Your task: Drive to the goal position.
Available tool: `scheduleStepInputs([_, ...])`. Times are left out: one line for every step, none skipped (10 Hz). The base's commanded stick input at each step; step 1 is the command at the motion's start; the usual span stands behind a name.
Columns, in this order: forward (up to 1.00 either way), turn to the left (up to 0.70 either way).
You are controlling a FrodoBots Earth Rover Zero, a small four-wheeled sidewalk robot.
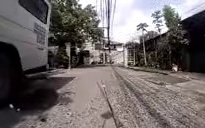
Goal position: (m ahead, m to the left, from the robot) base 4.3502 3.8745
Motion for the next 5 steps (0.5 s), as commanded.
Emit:
scheduleStepInputs([0.7,0.27])
scheduleStepInputs([0.7,0.24])
scheduleStepInputs([0.7,0.0])
scheduleStepInputs([0.7,0.0])
scheduleStepInputs([0.7,0.0])
